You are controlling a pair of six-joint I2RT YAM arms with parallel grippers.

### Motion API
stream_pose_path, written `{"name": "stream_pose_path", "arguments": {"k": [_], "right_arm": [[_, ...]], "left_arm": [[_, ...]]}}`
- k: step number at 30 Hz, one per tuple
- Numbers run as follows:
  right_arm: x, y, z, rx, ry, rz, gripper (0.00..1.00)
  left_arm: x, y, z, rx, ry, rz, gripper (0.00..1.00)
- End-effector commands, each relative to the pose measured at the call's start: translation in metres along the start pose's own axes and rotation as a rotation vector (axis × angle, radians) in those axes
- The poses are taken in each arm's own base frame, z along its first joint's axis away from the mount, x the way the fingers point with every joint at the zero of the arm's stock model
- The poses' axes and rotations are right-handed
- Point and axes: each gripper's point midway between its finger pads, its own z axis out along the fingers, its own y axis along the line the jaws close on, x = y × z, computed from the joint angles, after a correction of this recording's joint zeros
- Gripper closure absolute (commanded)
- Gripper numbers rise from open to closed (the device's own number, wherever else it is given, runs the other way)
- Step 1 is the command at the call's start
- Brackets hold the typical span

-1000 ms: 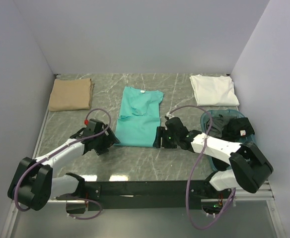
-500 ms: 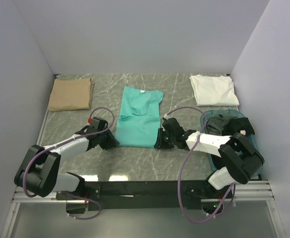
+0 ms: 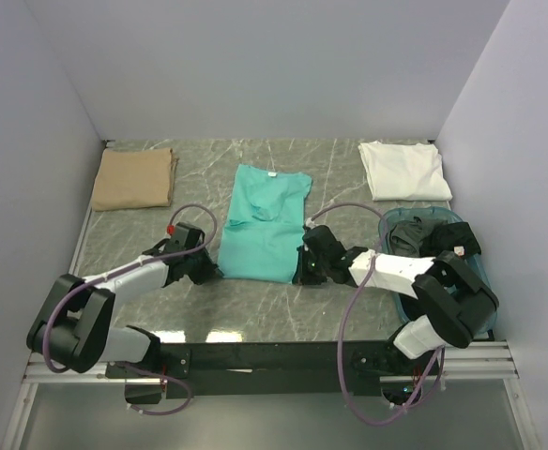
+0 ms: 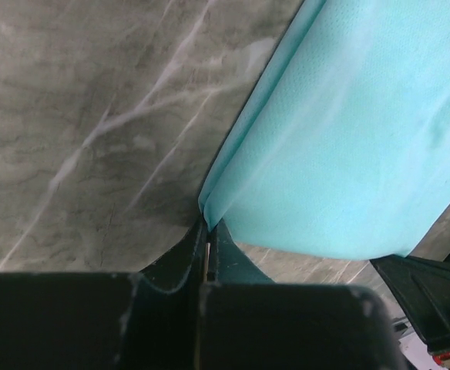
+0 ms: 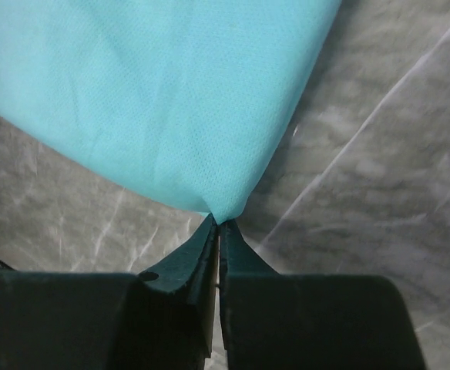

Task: Fold and stack the t-shirts
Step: Fold the tshirt

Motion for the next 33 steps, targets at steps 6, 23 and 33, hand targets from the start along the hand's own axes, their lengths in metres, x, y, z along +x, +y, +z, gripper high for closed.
{"name": "stream_pose_path", "arguments": {"k": [6, 23, 33], "right_arm": [[0.041, 0.016, -0.037, -0.033, 0.049, -0.083, 0.95], [0.069, 0.084, -0.137, -0.389, 0.109, -0.212, 1.0], [0.044, 0.093, -0.149, -0.494, 0.1, -0.192, 1.0]], "left_arm": [[0.036, 0.042, -0.025, -0.101, 0.01, 0.017, 0.99], [0.0, -0.028, -0.144, 0.181, -0.255, -0.019, 0.99], [-0.046, -0.075, -0.153, 0.158, -0.378, 0.011, 0.99]]}}
